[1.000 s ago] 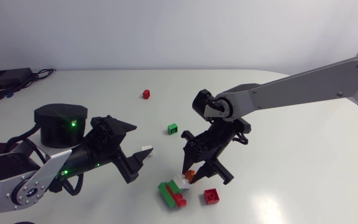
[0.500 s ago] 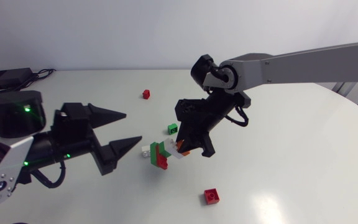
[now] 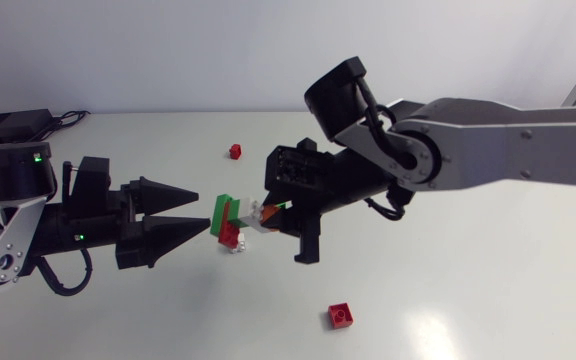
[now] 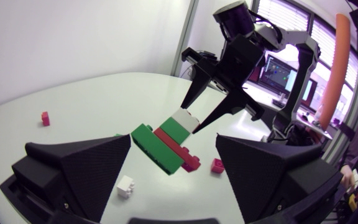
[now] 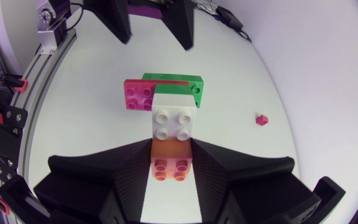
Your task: Disassemble duplo
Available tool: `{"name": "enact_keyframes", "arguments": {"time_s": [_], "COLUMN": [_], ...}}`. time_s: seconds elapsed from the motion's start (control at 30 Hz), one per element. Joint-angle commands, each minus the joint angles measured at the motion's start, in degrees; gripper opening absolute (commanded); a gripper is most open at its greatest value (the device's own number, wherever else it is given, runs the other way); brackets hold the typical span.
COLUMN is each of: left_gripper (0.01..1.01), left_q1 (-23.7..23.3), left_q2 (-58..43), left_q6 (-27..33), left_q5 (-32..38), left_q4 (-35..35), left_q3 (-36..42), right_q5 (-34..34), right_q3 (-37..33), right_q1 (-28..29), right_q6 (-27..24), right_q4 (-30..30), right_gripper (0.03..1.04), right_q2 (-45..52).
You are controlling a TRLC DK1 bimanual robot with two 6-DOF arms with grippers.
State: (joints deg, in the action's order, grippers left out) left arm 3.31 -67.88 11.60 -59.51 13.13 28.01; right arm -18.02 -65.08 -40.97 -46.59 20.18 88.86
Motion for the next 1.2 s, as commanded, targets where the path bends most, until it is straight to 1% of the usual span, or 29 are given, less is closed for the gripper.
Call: {"name": "enact_keyframes", "arguments": {"time_s": [0.0, 0.07, 0.23, 0.27, 0.3, 0.33, 0.37, 0.47, 0.63, 0.77, 0.9, 1.17], "left_gripper": [0.957, 0.957, 0.956, 0.956, 0.943, 0.913, 0.907, 0.907, 0.907, 0.907, 0.895, 0.897], "left_q1": [-1.6, -2.9, -4.4, -5.3, -6.7, -7.9, -8.8, -10.1, -10.0, -9.7, -7.0, -3.0], "left_q2": [-1.6, -1.7, -3.7, -4.7, -6.4, -8.5, -11.0, -15.0, -16.1, -17.5, -16.8, -16.8], "left_q6": [-2.0, -2.4, -3.8, -4.5, -5.4, -6.1, -6.7, -6.7, -6.7, -6.7, -6.4, -6.1], "left_q5": [-4.5, -6.3, -9.8, -11.1, -14.0, -16.7, -18.5, -19.9, -20.2, -20.3, -22.0, -22.2], "left_q4": [-1.0, -1.6, -1.7, -1.9, -1.9, -2.1, -2.7, -5.2, -5.7, -6.8, -7.1, -9.3], "left_q3": [2.5, 2.8, 4.1, 4.7, 5.6, 6.7, 8.0, 10.5, 11.1, 11.9, 11.1, 10.3], "right_q5": [1.1, 1.1, 1.4, 1.8, 2.0, 2.0, 2.0, 1.9, 1.9, 1.9, 2.0, 2.2], "right_q3": [3.6, 4.3, 7.9, 8.8, 9.6, 10.3, 11.0, 12.6, 14.0, 16.5, 17.1, 19.7], "right_q1": [-2.4, -3.2, -3.5, -3.8, -3.8, -3.8, -3.8, -4.0, -4.4, -5.2, -5.7, -6.4], "right_q6": [2.1, 3.5, 4.8, 5.0, 5.4, 6.5, 7.7, 8.5, 8.3, 7.9, 7.7, 7.7], "right_q4": [-1.8, -3.2, -10.3, -11.9, -13.4, -15.4, -17.5, -21.0, -23.0, -27.5, -28.4, -32.5], "right_gripper": [0.29, 0.29, 0.29, 0.29, 0.29, 0.29, 0.29, 0.29, 0.29, 0.29, 0.29, 0.29], "right_q2": [-1.0, -1.0, -2.9, -3.6, -4.2, -4.9, -5.5, -6.7, -7.3, -7.6, -7.1, -8.3]}}
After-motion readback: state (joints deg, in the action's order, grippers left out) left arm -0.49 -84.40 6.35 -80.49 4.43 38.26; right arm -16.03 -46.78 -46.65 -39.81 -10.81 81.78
